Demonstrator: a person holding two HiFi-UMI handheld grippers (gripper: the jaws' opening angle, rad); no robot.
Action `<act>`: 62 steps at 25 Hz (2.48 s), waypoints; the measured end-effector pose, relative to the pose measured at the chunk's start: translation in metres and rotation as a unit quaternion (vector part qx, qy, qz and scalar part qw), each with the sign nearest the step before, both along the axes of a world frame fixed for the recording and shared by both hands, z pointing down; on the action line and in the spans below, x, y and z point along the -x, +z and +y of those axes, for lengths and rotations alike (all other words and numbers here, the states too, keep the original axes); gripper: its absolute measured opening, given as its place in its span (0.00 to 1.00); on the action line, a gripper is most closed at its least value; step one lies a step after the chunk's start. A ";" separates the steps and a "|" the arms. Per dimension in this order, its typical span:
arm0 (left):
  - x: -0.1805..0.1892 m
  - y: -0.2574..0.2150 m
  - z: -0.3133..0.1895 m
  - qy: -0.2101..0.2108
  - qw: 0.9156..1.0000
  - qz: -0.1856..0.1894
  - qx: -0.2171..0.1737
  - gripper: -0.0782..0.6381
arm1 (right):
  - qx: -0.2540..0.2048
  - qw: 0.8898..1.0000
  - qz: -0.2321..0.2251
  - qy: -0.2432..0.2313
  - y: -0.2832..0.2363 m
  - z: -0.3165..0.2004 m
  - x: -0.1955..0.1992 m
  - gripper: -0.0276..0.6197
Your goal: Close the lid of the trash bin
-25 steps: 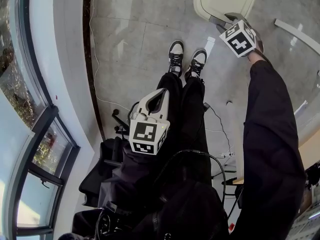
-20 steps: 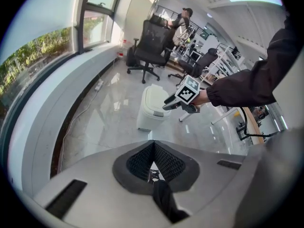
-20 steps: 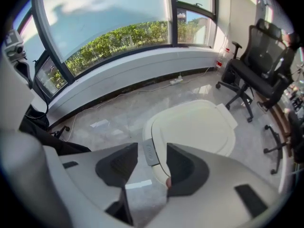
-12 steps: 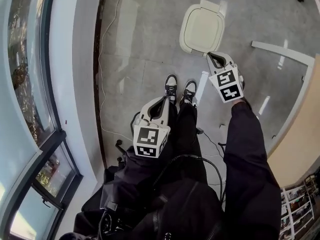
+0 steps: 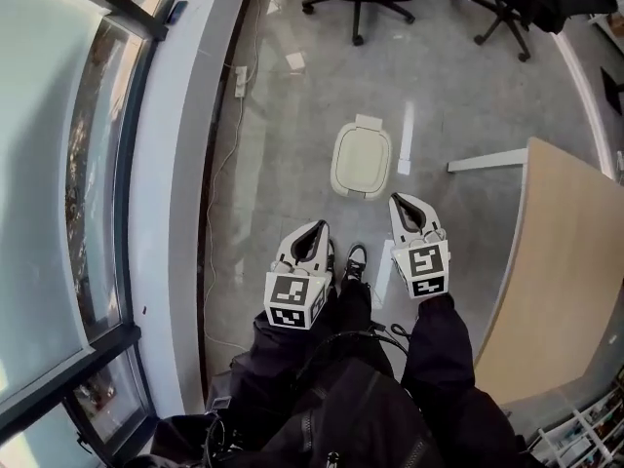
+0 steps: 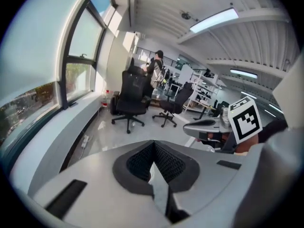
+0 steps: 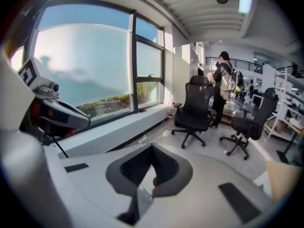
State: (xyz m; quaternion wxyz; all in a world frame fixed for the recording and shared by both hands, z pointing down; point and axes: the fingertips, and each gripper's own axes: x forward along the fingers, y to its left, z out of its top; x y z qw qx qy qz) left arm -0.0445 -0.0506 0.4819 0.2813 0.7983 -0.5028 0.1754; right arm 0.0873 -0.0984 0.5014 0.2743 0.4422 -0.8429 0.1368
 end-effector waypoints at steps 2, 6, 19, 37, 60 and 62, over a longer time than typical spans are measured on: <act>-0.008 -0.034 -0.015 0.010 0.999 0.007 -0.037 0.11 | -0.031 0.999 -0.001 0.016 -0.037 -0.001 -0.003 0.05; -0.020 -0.093 -0.018 0.023 0.996 0.014 -0.081 0.11 | -0.071 0.997 -0.008 0.038 -0.103 0.012 -0.010 0.05; -0.047 -0.234 0.008 0.029 0.982 0.033 -0.184 0.11 | -0.212 0.967 -0.076 0.122 -0.278 0.052 -0.027 0.05; -0.064 -0.312 0.025 0.033 0.966 0.033 -0.254 0.11 | -0.291 0.942 -0.102 0.133 -0.379 0.079 -0.033 0.05; -0.075 -0.335 0.019 0.030 0.959 0.030 -0.280 0.11 | -0.312 0.935 -0.132 0.106 -0.402 0.084 -0.028 0.05; -0.073 -0.335 0.018 0.030 0.959 0.031 -0.280 0.11 | -0.312 0.935 -0.129 0.104 -0.401 0.083 -0.026 0.05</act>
